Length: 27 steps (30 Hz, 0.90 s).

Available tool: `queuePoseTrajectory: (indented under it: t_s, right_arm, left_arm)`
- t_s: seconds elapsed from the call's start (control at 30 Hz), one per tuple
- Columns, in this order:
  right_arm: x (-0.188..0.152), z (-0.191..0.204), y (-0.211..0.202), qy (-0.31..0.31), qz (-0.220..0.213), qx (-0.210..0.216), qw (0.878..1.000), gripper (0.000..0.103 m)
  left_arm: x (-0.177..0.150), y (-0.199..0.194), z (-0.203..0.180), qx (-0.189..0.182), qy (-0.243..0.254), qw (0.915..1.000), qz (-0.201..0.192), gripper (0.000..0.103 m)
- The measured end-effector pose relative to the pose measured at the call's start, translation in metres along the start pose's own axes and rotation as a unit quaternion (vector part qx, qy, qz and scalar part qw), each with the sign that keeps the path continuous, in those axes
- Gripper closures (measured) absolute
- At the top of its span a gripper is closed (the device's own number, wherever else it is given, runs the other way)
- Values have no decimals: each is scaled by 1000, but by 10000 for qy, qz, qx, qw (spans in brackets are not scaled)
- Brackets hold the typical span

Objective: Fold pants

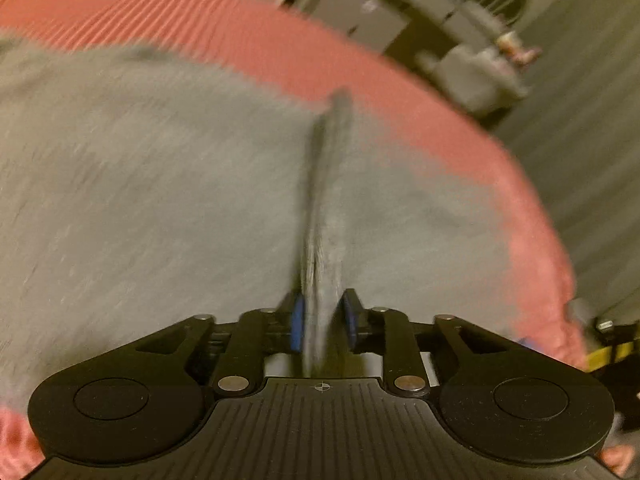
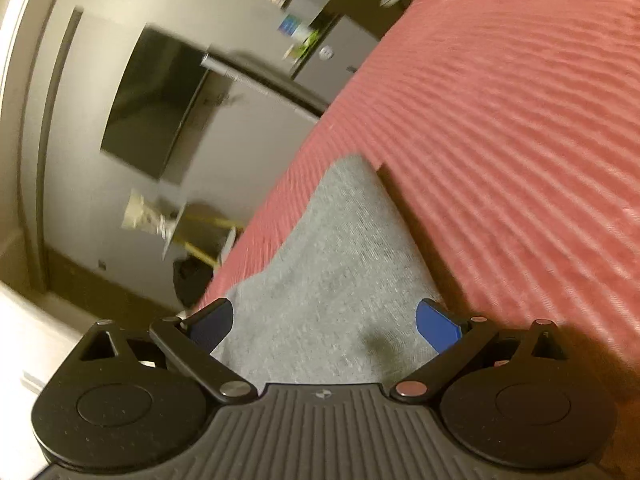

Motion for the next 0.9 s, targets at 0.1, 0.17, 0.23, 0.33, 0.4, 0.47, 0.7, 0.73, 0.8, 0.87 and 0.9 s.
queuePoseTrajectory:
  t_s: [0.1,0.17,0.23,0.33,0.4,0.47,0.7,0.73,0.8,0.87,0.9]
  right_arm:
    - [-2,13,5,-503,102,-243,9984,4]
    - [-3,16,4,-629,114,-331,9974,4]
    - [-2,15,3,-591,95,-351,9976,4]
    - [-4,15,2,-480,76,-374,9981,4]
    - [-5,16,2,-516,87,-401,9978,4]
    - [-6,18,1,-603,108,-450,9971,4]
    - [-11,16,12,-758,339,-742,9938,4]
    - [-12,18,15,-850,383,-839,9921,4]
    - [-15,25,20,-1105,457,-1063,9871,4]
    - [-17,31,25,-1362,541,-1259,9812,4]
    - [-18,34,28,-1464,579,-1340,9784,4]
  left_arm:
    - [-2,-3,16,-423,-550,9976,-57,61]
    - [0,-5,11,-766,-748,9942,-101,43]
    - [1,-2,4,-941,-607,9937,-48,35]
    - [8,15,-4,-822,-470,9955,42,29]
    - [13,27,-3,-813,-601,9949,29,31]
    - [17,30,-7,-776,-676,9946,-100,41]
    - [15,32,9,-668,-851,9940,-186,75]
    - [15,33,12,-709,-917,9931,-178,75]
    - [15,37,8,-684,-856,9938,-206,76]
    - [13,33,7,-598,-629,9959,-261,78]
    - [12,33,4,-557,-506,9968,-286,78]
Point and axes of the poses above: each gripper's, at about its wrist camera, not at the fingertips, and y roughly the way its jaws point, z to its left, x to its top, the point moved 1 cm from there along y, roughly the way its jaws point, and after that the axes turned 7 degrees about -y, right-handed, at the moved point
